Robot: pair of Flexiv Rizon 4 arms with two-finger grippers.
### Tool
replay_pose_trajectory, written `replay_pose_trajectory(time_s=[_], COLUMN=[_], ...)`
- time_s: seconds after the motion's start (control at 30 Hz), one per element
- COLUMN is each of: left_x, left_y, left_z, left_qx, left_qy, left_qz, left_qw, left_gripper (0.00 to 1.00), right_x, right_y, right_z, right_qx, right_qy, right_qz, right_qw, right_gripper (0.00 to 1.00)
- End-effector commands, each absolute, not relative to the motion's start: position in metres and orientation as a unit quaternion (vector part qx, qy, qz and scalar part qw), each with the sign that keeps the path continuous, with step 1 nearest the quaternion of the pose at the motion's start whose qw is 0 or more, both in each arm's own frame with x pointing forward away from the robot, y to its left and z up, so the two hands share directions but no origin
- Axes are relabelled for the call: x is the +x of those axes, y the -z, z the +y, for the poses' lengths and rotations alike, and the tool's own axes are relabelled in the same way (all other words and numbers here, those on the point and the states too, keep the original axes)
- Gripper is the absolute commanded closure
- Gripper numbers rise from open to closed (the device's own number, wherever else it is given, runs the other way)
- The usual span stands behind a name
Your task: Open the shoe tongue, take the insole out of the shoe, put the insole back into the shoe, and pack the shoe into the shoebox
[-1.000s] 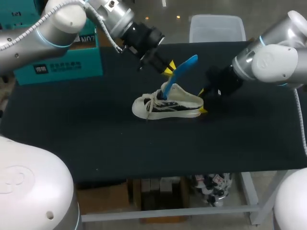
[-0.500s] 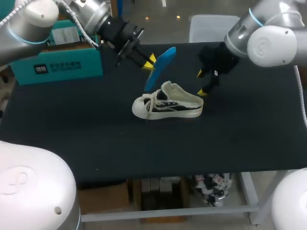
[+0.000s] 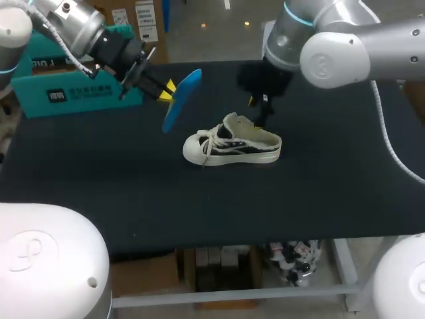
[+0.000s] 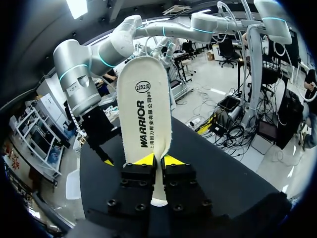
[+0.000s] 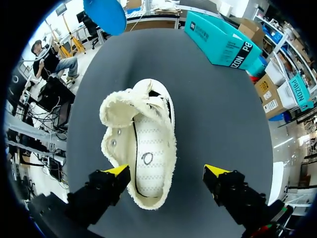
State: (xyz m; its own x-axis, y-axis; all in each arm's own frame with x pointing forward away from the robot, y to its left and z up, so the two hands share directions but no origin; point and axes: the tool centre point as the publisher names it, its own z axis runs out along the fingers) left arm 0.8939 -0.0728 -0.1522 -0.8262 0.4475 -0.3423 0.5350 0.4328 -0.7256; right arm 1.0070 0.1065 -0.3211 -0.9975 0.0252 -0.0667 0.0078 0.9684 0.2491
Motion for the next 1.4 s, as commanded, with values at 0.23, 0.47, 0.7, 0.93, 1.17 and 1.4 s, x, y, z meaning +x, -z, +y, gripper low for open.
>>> replay_pose_trajectory(time_s=[0.23,0.47,0.7,0.93,1.17,1.4], left_x=[0.881,0.88,0.878,0.876,0.875,0.883], left_y=[0.167,0.172,0.174,0.175,0.176,0.177], left_z=[-0.041,-0.037,-0.036,-0.036,-0.038,-0.046], left_qx=[0.256,0.249,0.249,0.252,0.284,0.339], left_qy=[0.451,0.445,0.441,0.438,0.434,0.436], left_qz=[0.852,0.857,0.859,0.859,0.851,0.831], left_qw=[0.076,0.079,0.08,0.08,0.08,0.068], left_gripper=[1.0,1.0,1.0,1.0,1.0,1.0], right_x=[1.011,1.016,1.015,1.011,1.006,1.002], right_y=[0.346,0.357,0.362,0.366,0.365,0.354], right_z=[0.131,0.134,0.133,0.133,0.128,0.117], right_qx=[0.019,0.038,0.045,0.053,0.075,0.122], right_qy=[-0.01,0.018,0.029,0.029,0.026,0.02], right_qz=[1.0,0.999,0.998,0.998,0.997,0.992], right_qw=[0.021,0.019,0.021,0.023,0.024,0.028], right_gripper=[0.0,0.41,1.0,1.0,1.0,1.0])
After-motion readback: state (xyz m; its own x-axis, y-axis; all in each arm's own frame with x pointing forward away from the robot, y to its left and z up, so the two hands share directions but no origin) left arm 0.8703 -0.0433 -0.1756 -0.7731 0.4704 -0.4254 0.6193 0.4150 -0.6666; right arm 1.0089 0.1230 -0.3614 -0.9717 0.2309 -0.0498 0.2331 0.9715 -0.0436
